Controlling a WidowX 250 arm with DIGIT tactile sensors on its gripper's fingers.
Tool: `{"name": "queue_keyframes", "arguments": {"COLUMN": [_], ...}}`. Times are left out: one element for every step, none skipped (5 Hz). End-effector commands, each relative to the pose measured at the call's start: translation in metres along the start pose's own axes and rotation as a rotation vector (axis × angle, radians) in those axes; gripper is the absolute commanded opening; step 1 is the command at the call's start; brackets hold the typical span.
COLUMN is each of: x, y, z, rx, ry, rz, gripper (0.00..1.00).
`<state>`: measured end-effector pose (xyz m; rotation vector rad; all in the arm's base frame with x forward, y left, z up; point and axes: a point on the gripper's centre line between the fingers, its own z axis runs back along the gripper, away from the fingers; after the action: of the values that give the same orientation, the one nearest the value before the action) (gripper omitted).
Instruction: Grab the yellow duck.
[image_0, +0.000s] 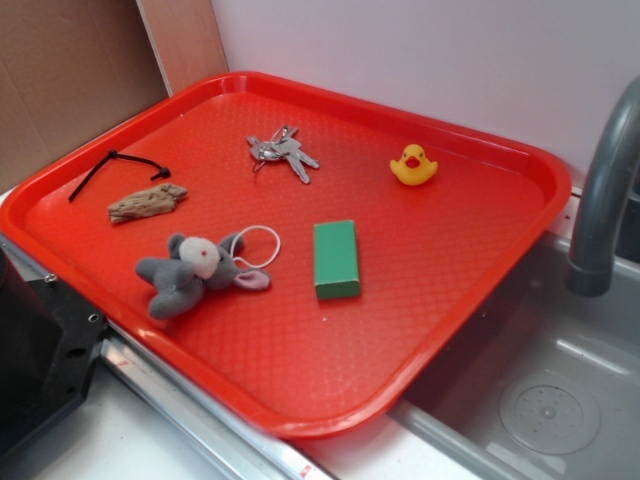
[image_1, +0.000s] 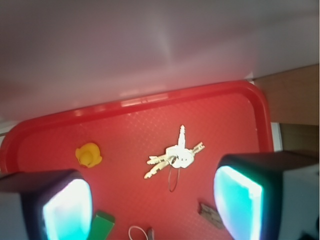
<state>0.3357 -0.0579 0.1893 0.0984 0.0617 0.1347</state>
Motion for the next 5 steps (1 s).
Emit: {"name": "queue_keyframes", "arguments": {"x": [-0.018,-0.025,-0.032,-0.031,-0.029], "y": [-0.002,0.006,0.004,0.003,0.001], "z": [-0.029,-0.046,-0.055,-0.059,-0.064], "rx": [-0.022,-0.037,-0.039,-0.057,-0.095], "ry": [0.005,-0.038,-0.017,-0.030,-0.137], "rz": [-0.030,-0.059,-0.079,-0.081,-0.146], "gripper": [1.00,1.00,1.00,1.00,1.00]}}
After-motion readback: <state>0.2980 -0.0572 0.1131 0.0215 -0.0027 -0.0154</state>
